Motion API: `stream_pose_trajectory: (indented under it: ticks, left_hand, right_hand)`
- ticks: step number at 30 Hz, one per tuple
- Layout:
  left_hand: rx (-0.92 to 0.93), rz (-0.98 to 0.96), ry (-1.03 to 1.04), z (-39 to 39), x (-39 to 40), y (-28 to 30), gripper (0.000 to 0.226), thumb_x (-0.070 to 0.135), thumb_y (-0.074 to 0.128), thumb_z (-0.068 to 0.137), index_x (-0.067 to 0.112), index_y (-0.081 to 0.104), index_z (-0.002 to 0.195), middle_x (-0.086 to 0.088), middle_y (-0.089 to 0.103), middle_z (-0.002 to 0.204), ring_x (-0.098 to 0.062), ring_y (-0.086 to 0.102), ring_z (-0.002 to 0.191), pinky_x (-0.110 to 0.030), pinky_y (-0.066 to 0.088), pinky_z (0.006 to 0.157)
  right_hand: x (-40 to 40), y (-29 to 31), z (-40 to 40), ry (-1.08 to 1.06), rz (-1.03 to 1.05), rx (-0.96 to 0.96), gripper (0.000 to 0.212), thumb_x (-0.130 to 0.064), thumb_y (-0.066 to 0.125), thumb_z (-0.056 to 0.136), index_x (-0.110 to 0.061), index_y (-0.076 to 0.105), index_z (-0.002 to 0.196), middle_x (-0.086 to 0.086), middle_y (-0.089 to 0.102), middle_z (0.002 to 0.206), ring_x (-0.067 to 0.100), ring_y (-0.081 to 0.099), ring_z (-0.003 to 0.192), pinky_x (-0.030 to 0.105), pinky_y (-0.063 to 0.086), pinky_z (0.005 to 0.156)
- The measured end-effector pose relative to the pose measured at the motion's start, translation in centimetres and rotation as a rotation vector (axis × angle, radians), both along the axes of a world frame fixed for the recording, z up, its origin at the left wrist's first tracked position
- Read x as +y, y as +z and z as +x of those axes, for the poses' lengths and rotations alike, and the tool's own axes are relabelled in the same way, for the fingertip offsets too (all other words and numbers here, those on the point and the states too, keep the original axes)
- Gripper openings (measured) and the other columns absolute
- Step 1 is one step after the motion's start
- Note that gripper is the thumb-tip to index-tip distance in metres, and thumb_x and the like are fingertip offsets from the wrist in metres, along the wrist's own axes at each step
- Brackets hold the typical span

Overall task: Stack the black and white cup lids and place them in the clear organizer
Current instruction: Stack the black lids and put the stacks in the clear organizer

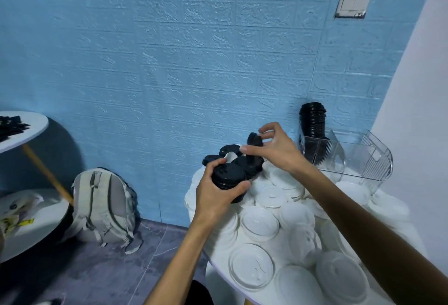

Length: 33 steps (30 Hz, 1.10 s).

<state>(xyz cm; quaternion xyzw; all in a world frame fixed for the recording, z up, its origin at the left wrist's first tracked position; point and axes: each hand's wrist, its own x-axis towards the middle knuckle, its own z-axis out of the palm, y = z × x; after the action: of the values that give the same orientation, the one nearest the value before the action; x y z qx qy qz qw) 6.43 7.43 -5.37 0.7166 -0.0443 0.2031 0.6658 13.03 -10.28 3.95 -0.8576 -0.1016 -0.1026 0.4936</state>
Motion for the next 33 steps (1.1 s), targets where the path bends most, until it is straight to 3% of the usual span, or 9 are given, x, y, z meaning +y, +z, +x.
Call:
stream_pose_trajectory:
  ticks: [6, 11, 18, 21, 24, 26, 28, 30, 33]
  left_hand:
    - [-0.037, -0.031, 0.013, -0.4, -1.4, 0.7, 0.082, 0.047, 0.093, 0.049, 0.036, 0.057, 0.122, 0.015, 0.071, 0.112, -0.003, 0.068, 0.105, -0.030, 0.056, 0.092]
    - [-0.030, -0.047, -0.021, -0.5, -0.9, 0.8, 0.122, 0.047, 0.092, 0.046, 0.037, 0.033, 0.153, 0.023, 0.064, 0.124, 0.002, 0.065, 0.114, -0.024, 0.052, 0.096]
    - [-0.078, -0.033, -0.012, -0.5, -0.6, 0.4, 0.088, 0.022, 0.093, 0.056, 0.044, 0.051, 0.131, 0.027, 0.069, 0.115, 0.001, 0.067, 0.110, -0.016, 0.052, 0.087]
    - [-0.081, -0.029, 0.012, -0.4, -0.4, 0.2, 0.079, 0.013, 0.097, 0.062, 0.035, 0.057, 0.126, 0.024, 0.070, 0.110, 0.007, 0.066, 0.104, -0.012, 0.050, 0.086]
    - [-0.083, -0.028, 0.046, 0.1, 0.3, 0.4, 0.077, 0.023, 0.100, 0.059, 0.039, 0.056, 0.121, 0.031, 0.067, 0.109, 0.008, 0.064, 0.103, -0.009, 0.047, 0.087]
    - [-0.066, -0.051, 0.068, 0.6, 1.0, 0.2, 0.078, 0.031, 0.099, 0.057, 0.042, 0.056, 0.121, 0.031, 0.067, 0.110, 0.003, 0.066, 0.106, -0.017, 0.050, 0.092]
    - [-0.050, -0.073, 0.093, 0.9, 1.7, 0.0, 0.076, 0.027, 0.100, 0.059, 0.044, 0.056, 0.119, 0.030, 0.068, 0.108, 0.000, 0.067, 0.104, -0.023, 0.053, 0.094]
    - [-0.048, -0.078, 0.104, 1.1, 2.2, -0.2, 0.075, 0.025, 0.100, 0.059, 0.044, 0.056, 0.117, 0.028, 0.069, 0.106, -0.001, 0.068, 0.101, -0.027, 0.054, 0.094]
    - [-0.040, -0.074, 0.091, 1.3, 2.6, -0.5, 0.075, 0.024, 0.100, 0.059, 0.041, 0.057, 0.119, 0.025, 0.070, 0.104, -0.001, 0.068, 0.101, -0.031, 0.056, 0.096]
  right_hand:
    - [2.2, -0.1, -2.7, 0.263, -0.113, 0.045, 0.063, -0.065, 0.088, 0.048, -0.034, 0.072, 0.100, -0.011, 0.077, 0.094, 0.007, 0.073, 0.088, 0.036, 0.058, 0.089]
    - [3.9, -0.4, -3.3, 0.274, -0.183, 0.017, 0.058, -0.062, 0.087, 0.058, -0.031, 0.074, 0.105, -0.018, 0.075, 0.101, 0.001, 0.069, 0.097, 0.038, 0.054, 0.098]
    - [4.7, -1.4, -3.4, 0.308, -0.157, -0.022, 0.061, -0.042, 0.095, 0.062, -0.033, 0.062, 0.112, -0.011, 0.068, 0.109, 0.003, 0.065, 0.101, 0.029, 0.052, 0.096]
    - [4.6, -1.6, -2.5, 0.313, -0.129, 0.039, 0.064, -0.060, 0.084, 0.069, -0.047, 0.050, 0.121, -0.009, 0.066, 0.110, 0.005, 0.066, 0.092, 0.028, 0.052, 0.092]
    - [3.7, -2.3, 1.2, 0.083, 0.056, 0.070, 0.047, -0.080, 0.060, 0.076, -0.049, 0.056, 0.111, -0.007, 0.069, 0.113, 0.012, 0.068, 0.095, 0.035, 0.052, 0.096]
    - [2.2, -3.6, 4.0, -0.056, -0.087, 0.036, 0.044, -0.069, 0.059, 0.087, -0.037, 0.060, 0.117, 0.001, 0.065, 0.124, 0.015, 0.064, 0.108, 0.031, 0.048, 0.096]
    - [0.8, -5.7, 6.1, -0.079, -0.245, 0.044, 0.062, -0.074, 0.058, 0.083, -0.029, 0.060, 0.126, 0.006, 0.060, 0.129, 0.018, 0.060, 0.119, 0.034, 0.046, 0.104]
    - [0.0, -7.8, 7.8, -0.065, -0.373, 0.058, 0.080, -0.088, 0.052, 0.072, -0.031, 0.061, 0.127, 0.002, 0.061, 0.127, 0.020, 0.058, 0.121, 0.039, 0.046, 0.107]
    - [-0.3, -9.9, 9.3, -0.031, -0.523, 0.090, 0.081, -0.100, 0.051, 0.060, -0.042, 0.063, 0.116, -0.005, 0.065, 0.114, 0.020, 0.063, 0.109, 0.041, 0.051, 0.099]
